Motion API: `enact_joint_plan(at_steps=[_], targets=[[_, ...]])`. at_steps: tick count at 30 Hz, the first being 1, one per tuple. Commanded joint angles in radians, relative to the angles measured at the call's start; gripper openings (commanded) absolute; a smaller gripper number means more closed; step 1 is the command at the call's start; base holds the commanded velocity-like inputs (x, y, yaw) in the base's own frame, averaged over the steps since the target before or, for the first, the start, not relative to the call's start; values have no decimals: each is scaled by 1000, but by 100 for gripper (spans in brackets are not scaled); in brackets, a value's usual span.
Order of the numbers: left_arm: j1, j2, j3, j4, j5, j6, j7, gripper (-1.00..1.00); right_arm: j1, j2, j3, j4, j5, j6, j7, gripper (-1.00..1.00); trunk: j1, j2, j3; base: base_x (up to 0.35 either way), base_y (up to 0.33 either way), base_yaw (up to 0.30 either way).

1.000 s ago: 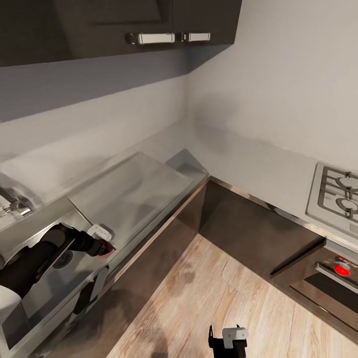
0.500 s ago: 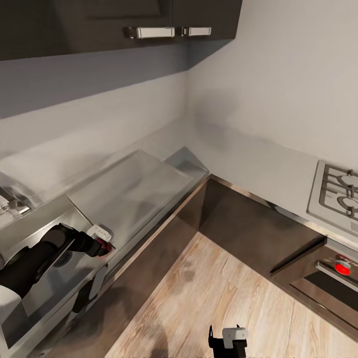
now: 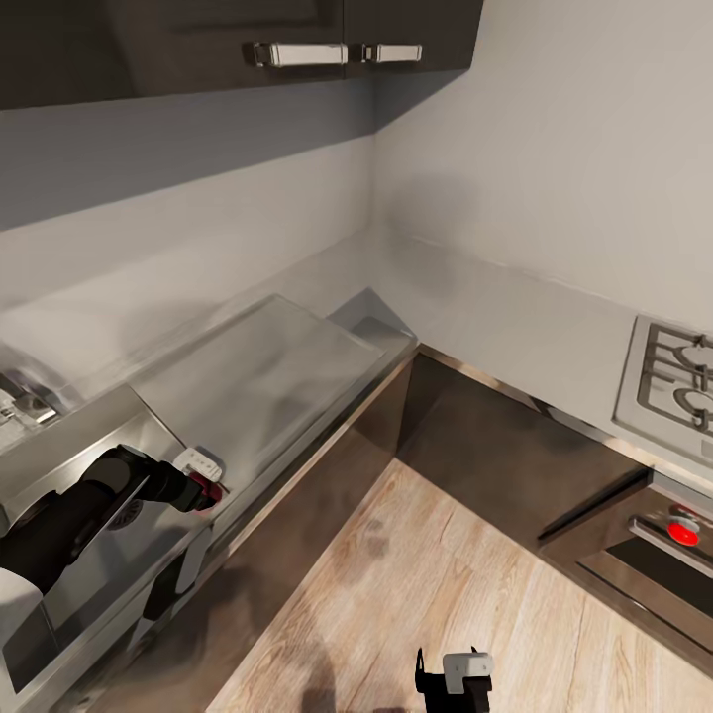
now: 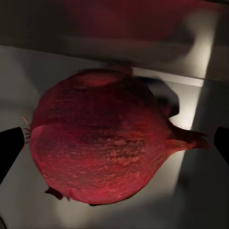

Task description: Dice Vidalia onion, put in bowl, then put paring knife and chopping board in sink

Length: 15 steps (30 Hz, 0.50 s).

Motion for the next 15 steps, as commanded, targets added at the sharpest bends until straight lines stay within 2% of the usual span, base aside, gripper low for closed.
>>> enact_joint_plan(at_steps=[1,9,10,15], targets=[[-1,1,-2,-1,-2,4,-3,100,-1,0,8,1,-4,-2,-6,100,1,-2,-2,0,0,0],[-1,1,-2,3,-2,4,-3,100,-1,0,8,1,-4,-2,-6,100,1,-2,-6,0,0,0],[-1,1,-2,3,-2,4,-3,-100,-1,0,8,1,-4,-2,-6,100,1,-2,-6,0,0,0],[-1,1,-2,5,-2,4,-3,-100,-1,0,8,1,-4,-2,-6,100,1,-2,-6,0,0,0]])
